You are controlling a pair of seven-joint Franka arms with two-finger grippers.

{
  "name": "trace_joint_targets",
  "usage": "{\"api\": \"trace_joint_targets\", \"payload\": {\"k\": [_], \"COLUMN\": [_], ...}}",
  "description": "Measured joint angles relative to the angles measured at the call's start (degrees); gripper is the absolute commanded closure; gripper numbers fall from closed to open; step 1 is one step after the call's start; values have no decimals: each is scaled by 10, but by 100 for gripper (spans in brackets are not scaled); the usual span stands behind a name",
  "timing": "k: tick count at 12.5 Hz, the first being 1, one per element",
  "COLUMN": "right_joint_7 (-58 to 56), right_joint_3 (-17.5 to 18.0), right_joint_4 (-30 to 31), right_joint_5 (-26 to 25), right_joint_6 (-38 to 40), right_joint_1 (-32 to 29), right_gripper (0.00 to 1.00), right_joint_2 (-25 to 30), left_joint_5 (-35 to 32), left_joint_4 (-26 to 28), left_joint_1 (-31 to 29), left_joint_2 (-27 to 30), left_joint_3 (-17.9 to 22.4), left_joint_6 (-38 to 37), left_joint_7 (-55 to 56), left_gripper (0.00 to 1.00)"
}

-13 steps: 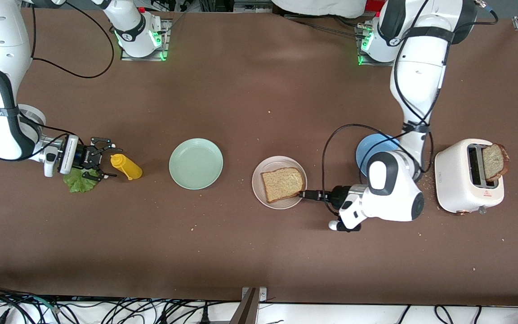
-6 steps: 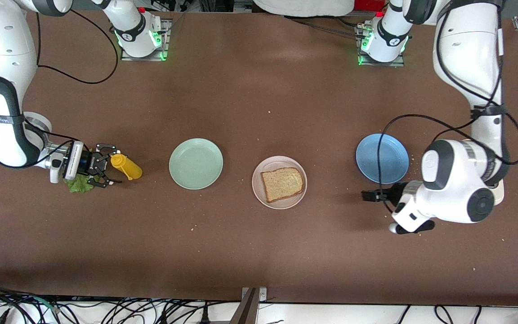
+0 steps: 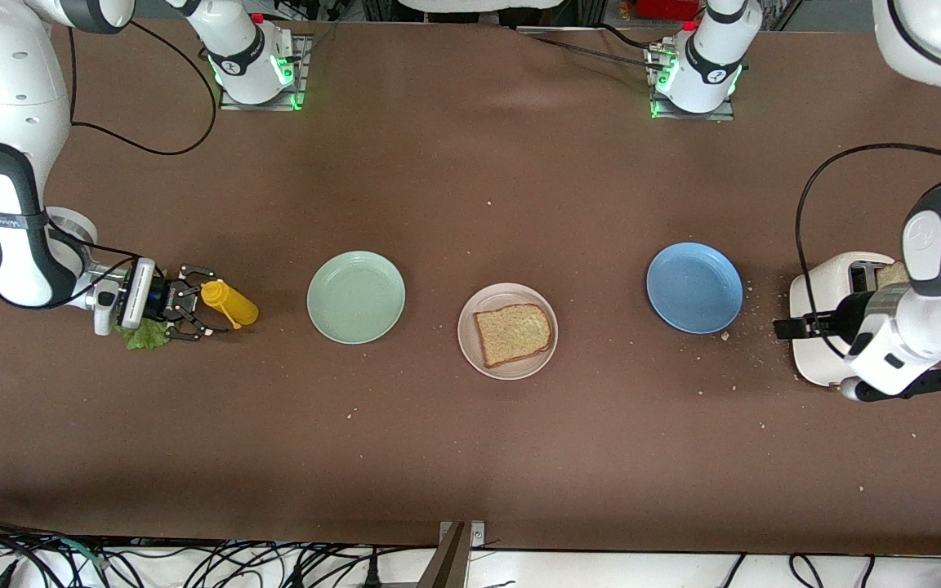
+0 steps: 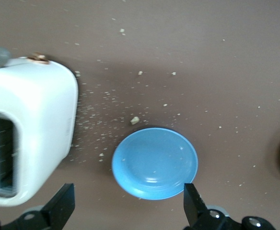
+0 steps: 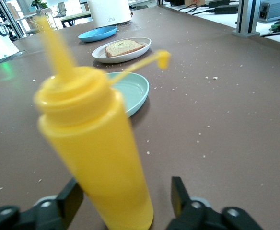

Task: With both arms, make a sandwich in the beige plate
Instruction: 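Grasp the mustard bottle with the right gripper while the left gripper withdraws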

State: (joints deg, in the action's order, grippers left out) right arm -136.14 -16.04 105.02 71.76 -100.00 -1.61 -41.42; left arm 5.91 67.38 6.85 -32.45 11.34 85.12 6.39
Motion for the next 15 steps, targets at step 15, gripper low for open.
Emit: {"api": "trace_joint_targets", "payload": {"k": [15], "right_joint_7": [234], "right_joint_3": [0], "right_joint_4": [-72], "right_joint_5": [-113], "right_joint_6": [-145], "right_joint_1": [137], "right_gripper": [100], "right_joint_2": [71], "left_joint_5": [-66], "left_joint_4": [4], "left_joint_1": [-11], "left_joint_2": [36], "left_joint_3": [27], "left_joint_6": [-32], "left_joint_7": [1], "left_gripper": [0]}}
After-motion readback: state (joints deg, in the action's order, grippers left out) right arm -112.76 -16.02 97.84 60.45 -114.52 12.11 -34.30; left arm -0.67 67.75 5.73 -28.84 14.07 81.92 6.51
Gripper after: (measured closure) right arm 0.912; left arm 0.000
